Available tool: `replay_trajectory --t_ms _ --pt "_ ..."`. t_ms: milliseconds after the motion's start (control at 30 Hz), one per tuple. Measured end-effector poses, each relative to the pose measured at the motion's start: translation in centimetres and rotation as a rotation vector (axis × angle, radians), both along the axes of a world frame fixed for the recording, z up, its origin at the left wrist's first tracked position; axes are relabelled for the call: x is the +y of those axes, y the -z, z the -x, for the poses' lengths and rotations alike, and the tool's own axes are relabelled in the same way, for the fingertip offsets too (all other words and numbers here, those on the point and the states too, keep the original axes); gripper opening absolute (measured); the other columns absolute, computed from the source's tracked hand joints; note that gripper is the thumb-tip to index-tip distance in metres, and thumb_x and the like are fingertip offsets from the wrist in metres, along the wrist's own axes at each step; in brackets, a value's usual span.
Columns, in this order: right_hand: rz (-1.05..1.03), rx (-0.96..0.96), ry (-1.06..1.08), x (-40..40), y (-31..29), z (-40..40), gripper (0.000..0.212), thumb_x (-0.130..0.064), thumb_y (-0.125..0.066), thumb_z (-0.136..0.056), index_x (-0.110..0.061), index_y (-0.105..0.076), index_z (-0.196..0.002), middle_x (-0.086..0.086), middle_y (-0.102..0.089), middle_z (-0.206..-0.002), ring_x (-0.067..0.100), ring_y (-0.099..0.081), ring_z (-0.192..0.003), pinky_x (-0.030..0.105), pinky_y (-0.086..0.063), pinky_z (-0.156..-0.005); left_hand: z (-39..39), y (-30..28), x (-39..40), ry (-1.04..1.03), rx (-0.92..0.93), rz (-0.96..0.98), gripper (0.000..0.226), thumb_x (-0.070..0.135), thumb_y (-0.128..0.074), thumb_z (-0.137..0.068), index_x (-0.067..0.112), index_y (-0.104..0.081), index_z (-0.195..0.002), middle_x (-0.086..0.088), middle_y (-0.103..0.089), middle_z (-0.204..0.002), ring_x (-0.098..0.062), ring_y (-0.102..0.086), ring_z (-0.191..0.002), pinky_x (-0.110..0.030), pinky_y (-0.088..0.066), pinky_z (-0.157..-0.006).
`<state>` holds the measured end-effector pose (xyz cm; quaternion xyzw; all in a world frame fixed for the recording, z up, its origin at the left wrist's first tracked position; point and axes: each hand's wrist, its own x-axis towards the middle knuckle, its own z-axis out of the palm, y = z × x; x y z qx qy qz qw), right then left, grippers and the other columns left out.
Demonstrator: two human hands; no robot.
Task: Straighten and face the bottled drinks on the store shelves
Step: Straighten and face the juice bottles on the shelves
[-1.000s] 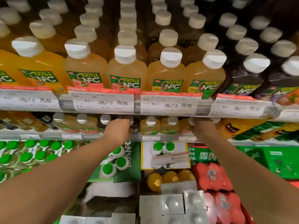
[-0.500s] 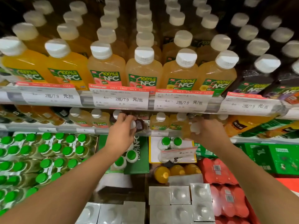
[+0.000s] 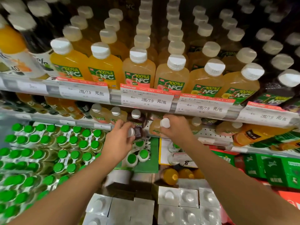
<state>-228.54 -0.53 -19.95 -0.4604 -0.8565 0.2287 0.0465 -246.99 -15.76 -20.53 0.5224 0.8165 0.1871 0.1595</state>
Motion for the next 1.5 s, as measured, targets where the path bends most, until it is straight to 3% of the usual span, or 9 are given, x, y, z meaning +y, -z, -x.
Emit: replay_trajectory --t_ms 233,433,567,700,833,1000,1133,1300,1500 --pt "0.001 -0.12 0.004 0.3 2.0 3.5 0.024 -0.031 -0.064 -0.095 -0.009 -0.069 -0.105 0.012 -0.072 -0.098 0.033 -0.066 -0.096 0.038 -0.053 -0.077 1.1 0.3 -0.9 0.013 -0.02 0.038 0.038 0.027 -0.071 -0.09 0.024 -0.059 -0.126 -0.001 -0.047 -0.119 -0.029 -0.064 -0.093 -0.039 -0.055 -0.082" --pt "-0.014 -0.148 0.039 1.1 3.6 5.2 0.02 -0.021 -0.058 -0.099 -0.008 -0.064 -0.114 0.016 -0.066 -0.117 0.035 -0.061 -0.109 0.037 -0.049 -0.082 1.3 0.7 -1.3 0.016 -0.014 0.047 0.044 0.029 -0.07 -0.091 0.028 -0.057 -0.132 0.001 -0.048 -0.121 -0.027 -0.065 -0.097 -0.04 -0.056 -0.085" --pt "-0.003 -0.232 0.012 1.8 4.8 6.0 0.022 -0.024 -0.054 -0.102 -0.01 -0.064 -0.115 0.017 -0.064 -0.121 0.035 -0.062 -0.11 0.033 -0.041 -0.074 1.1 0.9 -1.3 0.022 -0.026 0.056 0.052 0.029 -0.07 -0.091 0.031 -0.051 -0.139 0.001 -0.048 -0.13 -0.03 -0.065 -0.104 -0.041 -0.055 -0.089" --pt "0.016 -0.24 0.013 1.7 3.4 5.9 0.024 -0.029 -0.056 -0.101 -0.013 -0.063 -0.117 0.014 -0.063 -0.124 0.036 -0.06 -0.113 0.034 -0.046 -0.08 1.0 0.9 -1.1 0.024 -0.026 0.065 0.057 0.033 -0.07 -0.09 0.036 -0.044 -0.14 0.002 -0.049 -0.141 -0.03 -0.063 -0.113 -0.042 -0.055 -0.089" --pt "0.05 -0.091 0.011 -0.5 1.7 3.2 0.017 -0.029 -0.059 -0.096 -0.013 -0.061 -0.1 0.011 -0.066 -0.097 0.03 -0.062 -0.094 0.035 -0.047 -0.073 0.4 0.6 -0.3 0.007 -0.065 0.055 0.067 0.035 -0.074 -0.086 0.034 -0.041 -0.144 0.0 -0.055 -0.141 -0.028 -0.061 -0.117 -0.039 -0.055 -0.088" --pt "0.383 0.122 -0.2 -4.9 1.6 -0.6 0.059 -0.022 -0.078 -0.084 -0.02 -0.057 -0.139 -0.003 -0.055 -0.146 0.016 -0.059 -0.117 0.023 -0.047 -0.095 -1.2 -0.1 1.3 0.038 -0.157 0.041 0.074 0.034 -0.08 -0.082 0.032 -0.042 -0.144 -0.001 -0.064 -0.13 -0.028 -0.064 -0.11 -0.036 -0.052 -0.086" --pt "0.352 0.174 -0.091 -5.2 2.5 -2.4 0.081 -0.045 -0.081 -0.071 -0.035 -0.049 -0.144 -0.008 -0.059 -0.14 0.016 -0.054 -0.127 0.041 -0.047 -0.104 -2.9 -0.2 2.7 0.172 -0.211 0.033 0.075 0.031 -0.083 -0.077 0.036 -0.041 -0.14 0.004 -0.067 -0.113 -0.024 -0.065 -0.083 -0.032 -0.047 -0.07" --pt "0.241 0.191 -0.111 -4.5 3.4 -5.1 0.062 -0.056 -0.075 -0.07 -0.031 -0.06 -0.125 -0.008 -0.068 -0.114 0.018 -0.062 -0.106 0.045 -0.052 -0.088 -6.0 -0.3 4.3 0.291 -0.225 0.029 0.076 0.036 -0.082 -0.076 0.039 -0.04 -0.14 0.011 -0.065 -0.109 -0.02 -0.064 -0.08 -0.033 -0.047 -0.069" --pt "0.128 0.206 0.043 -2.8 1.3 -11.1 0.062 -0.045 -0.084 -0.075 -0.021 -0.061 -0.128 0.0 -0.07 -0.117 0.018 -0.063 -0.105 0.035 -0.05 -0.086 -7.3 -1.2 5.2 0.42 -0.322 -0.071 0.054 0.055 -0.059 -0.092 0.03 -0.052 -0.138 0.011 -0.053 -0.123 -0.008 -0.053 -0.111 -0.03 -0.044 -0.092"
